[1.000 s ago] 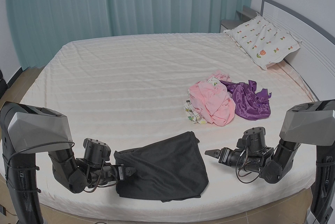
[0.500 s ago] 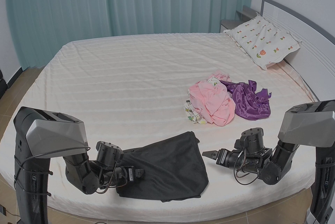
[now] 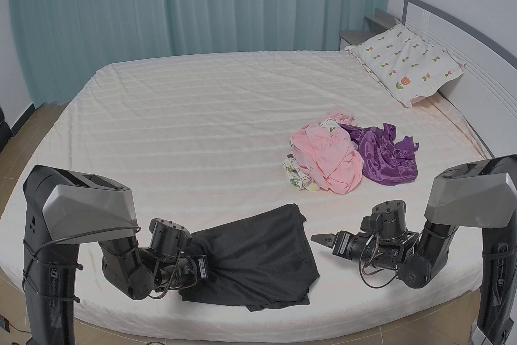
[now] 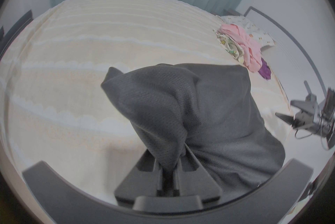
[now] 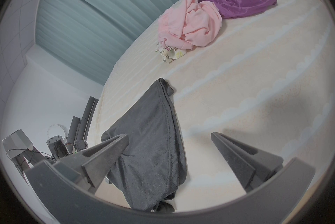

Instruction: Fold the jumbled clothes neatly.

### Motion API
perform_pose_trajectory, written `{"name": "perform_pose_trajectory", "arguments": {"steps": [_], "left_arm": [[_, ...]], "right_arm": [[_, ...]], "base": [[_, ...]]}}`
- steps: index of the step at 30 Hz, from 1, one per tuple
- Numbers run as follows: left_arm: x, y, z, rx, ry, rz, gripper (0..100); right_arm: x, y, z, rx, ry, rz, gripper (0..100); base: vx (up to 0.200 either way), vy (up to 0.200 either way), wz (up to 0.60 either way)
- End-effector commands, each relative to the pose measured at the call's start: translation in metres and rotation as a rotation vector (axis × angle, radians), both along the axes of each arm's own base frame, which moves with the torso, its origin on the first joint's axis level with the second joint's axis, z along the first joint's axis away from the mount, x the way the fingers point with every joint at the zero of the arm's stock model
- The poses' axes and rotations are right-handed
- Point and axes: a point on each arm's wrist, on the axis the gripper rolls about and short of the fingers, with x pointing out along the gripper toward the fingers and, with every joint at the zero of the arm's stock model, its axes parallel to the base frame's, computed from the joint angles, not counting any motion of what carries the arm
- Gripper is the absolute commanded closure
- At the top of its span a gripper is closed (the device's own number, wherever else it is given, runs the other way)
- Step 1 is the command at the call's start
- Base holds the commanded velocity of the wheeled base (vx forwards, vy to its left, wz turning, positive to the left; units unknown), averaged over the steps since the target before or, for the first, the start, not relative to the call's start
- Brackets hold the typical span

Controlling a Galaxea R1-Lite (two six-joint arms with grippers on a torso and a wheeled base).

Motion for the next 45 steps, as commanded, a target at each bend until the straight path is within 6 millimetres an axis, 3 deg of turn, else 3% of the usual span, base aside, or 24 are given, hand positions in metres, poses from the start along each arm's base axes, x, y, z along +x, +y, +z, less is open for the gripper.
{"name": "perform_pose_trajectory", "arguments": {"steps": [1,7,11,31,45], "left_arm": [[0.003,0.005,0.010,-0.042,-0.016,0.054,100],[-0.009,0.011,0.014,-0.051,0.011,0.064,100],[-0.006,0.017,0.021,-0.061,-0.010,0.086,100],[-0.017,0.033,0.029,-0.060,0.006,0.121,100],[-0.021,0.040,0.025,-0.049,0.033,0.138,100]], "right_arm": [[-0.001,-0.003,-0.005,-0.005,0.016,-0.005,0],[-0.001,-0.003,-0.006,0.021,0.040,-0.030,0],[-0.001,-0.003,-0.004,0.023,0.036,-0.030,0],[-0.002,-0.004,-0.005,0.022,0.041,-0.031,0],[-0.002,-0.004,-0.005,0.023,0.039,-0.031,0]], "base": [[0.000,0.000,0.00],[0.000,0.000,0.00],[0.000,0.000,0.00],[0.000,0.200,0.00],[0.000,0.200,0.00]]}}
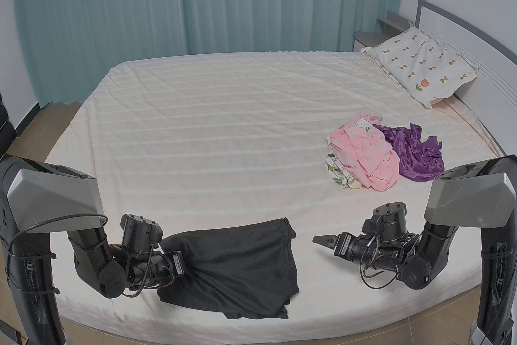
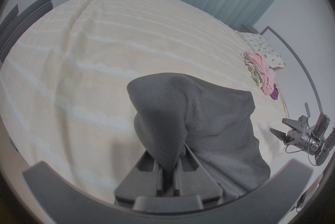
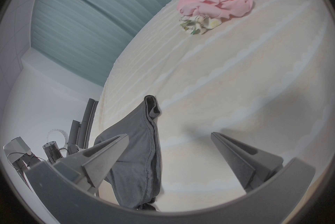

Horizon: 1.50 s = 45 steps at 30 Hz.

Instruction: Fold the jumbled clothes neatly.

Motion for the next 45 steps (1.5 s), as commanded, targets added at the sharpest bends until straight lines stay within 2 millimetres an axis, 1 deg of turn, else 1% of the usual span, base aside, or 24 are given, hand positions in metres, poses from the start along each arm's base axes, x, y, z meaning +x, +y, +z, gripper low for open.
{"name": "perform_pose_trajectory", "arguments": {"steps": [1,11,17,18,24,26,27,29,30,31,33,34,35,36,37,38,39,43,45], "left_arm": [[-0.002,0.002,-0.002,0.006,0.009,0.005,100],[-0.003,0.004,-0.003,0.011,0.017,0.007,100],[-0.003,0.004,-0.003,0.008,0.018,0.009,100],[-0.004,0.004,-0.004,0.011,0.022,0.006,0],[-0.008,0.005,-0.004,0.015,0.034,0.003,0],[-0.011,0.006,-0.003,0.020,0.037,0.001,0],[-0.010,0.006,-0.002,0.019,0.033,0.004,0],[-0.006,0.013,0.008,0.004,-0.004,0.031,0],[-0.006,0.013,0.008,0.004,-0.004,0.031,0],[-0.002,0.022,0.018,-0.012,-0.035,0.061,0],[0.000,0.028,0.024,-0.052,-0.049,0.057,0],[0.000,0.028,0.024,-0.052,-0.049,0.057,0],[0.002,0.037,0.032,-0.102,-0.064,0.053,0],[0.002,0.039,0.033,-0.118,-0.062,0.049,0],[0.004,0.041,0.033,-0.130,-0.061,0.044,0],[0.004,0.041,0.032,-0.130,-0.059,0.043,0],[0.008,0.041,0.032,-0.131,-0.072,0.047,0],[0.012,0.040,0.016,-0.121,-0.032,0.045,0],[0.017,0.039,0.009,-0.118,-0.020,0.047,0]], "right_arm": [[0.000,0.000,-0.001,0.000,0.001,0.001,0],[0.000,0.001,0.000,0.000,0.000,0.003,0],[0.000,0.001,0.000,0.000,0.000,0.003,0],[0.000,0.001,0.000,0.000,0.000,0.003,0],[0.000,0.003,-0.001,0.000,0.000,0.009,0],[0.001,0.005,-0.004,-0.002,0.002,0.012,0],[0.001,0.006,-0.005,-0.003,0.004,0.014,0],[0.002,0.011,-0.007,-0.001,0.001,0.029,0],[0.002,0.011,-0.007,-0.001,0.001,0.029,0],[0.004,0.018,-0.004,0.007,-0.018,0.042,0],[0.007,0.028,-0.001,0.017,-0.038,0.061,0],[0.007,0.028,-0.001,0.017,-0.038,0.061,0],[0.010,0.041,-0.001,0.021,-0.053,0.081,0],[0.011,0.048,-0.008,0.015,-0.042,0.095,0],[0.013,0.054,-0.014,0.008,-0.032,0.103,0],[0.014,0.055,-0.016,0.005,-0.030,0.103,0],[0.019,0.060,-0.022,-0.011,-0.027,0.092,0],[0.031,0.067,-0.020,-0.009,-0.051,0.086,0],[0.036,0.071,-0.022,-0.018,-0.035,0.090,0]], "base": [[0.000,0.200,0.00],[0.000,0.200,0.00],[0.000,0.000,0.00],[0.000,0.000,0.00],[0.000,0.000,0.00],[0.000,0.000,0.00],[0.000,0.000,0.00],[0.000,0.000,0.00],[0.000,0.000,0.00],[0.000,0.000,0.00],[0.000,0.000,0.00],[0.000,0.000,0.00],[0.000,0.000,0.00],[0.000,0.000,0.00],[0.000,0.000,0.00],[0.000,0.000,0.00],[0.000,0.000,0.00],[0.000,0.000,0.00],[0.000,0.000,0.00]]}}
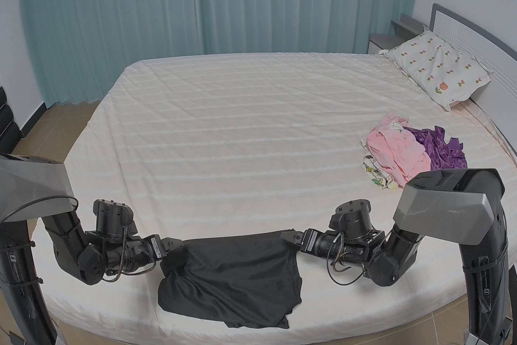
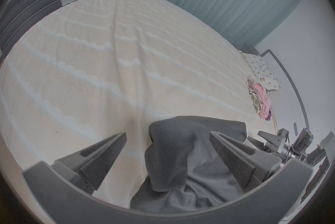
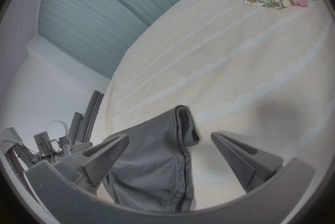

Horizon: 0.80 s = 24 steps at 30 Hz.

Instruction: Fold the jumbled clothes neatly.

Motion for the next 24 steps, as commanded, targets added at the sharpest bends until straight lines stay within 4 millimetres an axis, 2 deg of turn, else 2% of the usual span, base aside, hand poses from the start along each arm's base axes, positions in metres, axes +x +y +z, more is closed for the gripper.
{"name": "perform_pose_trajectory", "arguments": {"steps": [1,8,9,11,12,18,24], "left_arm": [[0.012,0.000,-0.017,0.006,0.023,0.011,0],[0.021,-0.009,-0.030,0.052,0.029,0.039,0],[0.022,-0.011,-0.029,0.050,0.024,0.036,0],[0.023,-0.013,-0.029,0.050,0.021,0.030,0],[0.024,-0.015,-0.031,0.049,0.021,0.025,100],[0.035,-0.019,-0.028,0.019,-0.004,0.124,100],[0.044,-0.010,-0.030,0.009,-0.012,0.191,100]], "right_arm": [[0.012,0.014,-0.013,-0.023,0.025,0.013,0],[0.022,0.022,-0.014,-0.034,0.043,0.017,0],[0.023,0.023,-0.015,-0.037,0.048,0.017,100],[0.024,0.024,-0.015,-0.039,0.052,0.017,100],[0.027,0.025,-0.013,-0.041,0.055,0.015,100],[0.029,0.025,-0.013,-0.033,0.054,0.007,100],[0.031,0.023,-0.012,-0.018,0.055,-0.023,100]], "base": [[0.000,0.000,0.00],[0.000,0.000,0.00],[0.000,0.000,0.00],[0.000,0.000,0.00],[0.000,0.000,0.00],[0.000,0.000,0.00],[0.000,0.000,0.00]]}}
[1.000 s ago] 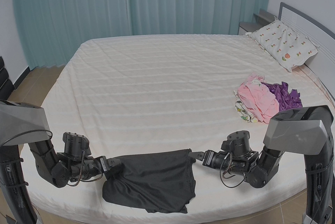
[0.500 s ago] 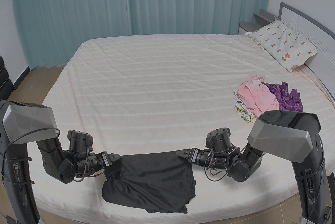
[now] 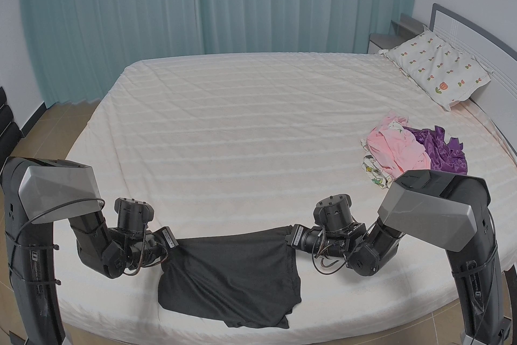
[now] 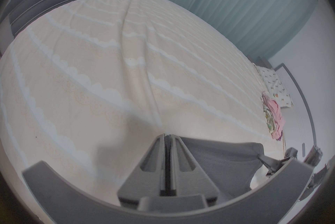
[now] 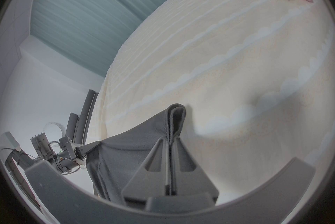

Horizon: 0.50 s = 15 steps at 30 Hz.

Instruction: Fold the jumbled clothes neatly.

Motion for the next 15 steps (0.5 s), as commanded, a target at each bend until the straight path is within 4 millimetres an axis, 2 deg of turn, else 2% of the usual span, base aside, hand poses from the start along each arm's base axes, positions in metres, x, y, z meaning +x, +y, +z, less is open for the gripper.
{"name": "perform_pose_trajectory", "arguments": {"steps": [1,11,12,15], "left_arm": [[0.0056,0.0053,-0.0042,-0.010,-0.001,0.033,100],[0.0046,0.0044,-0.0051,-0.015,0.005,0.033,100],[0.0045,0.0039,-0.0051,-0.015,0.005,0.031,0],[0.0040,0.0040,-0.0047,-0.014,0.003,0.030,0]], "right_arm": [[0.0035,-0.0022,0.0009,0.012,-0.006,-0.035,100],[0.0053,-0.0024,0.0008,0.024,-0.025,-0.062,100],[0.0057,-0.0029,0.0014,0.025,-0.026,-0.064,0],[0.0042,-0.0039,0.0007,0.022,-0.022,-0.064,0]], "base": [[0.000,0.000,0.00],[0.000,0.000,0.00],[0.000,0.000,0.00],[0.000,0.000,0.00]]}}
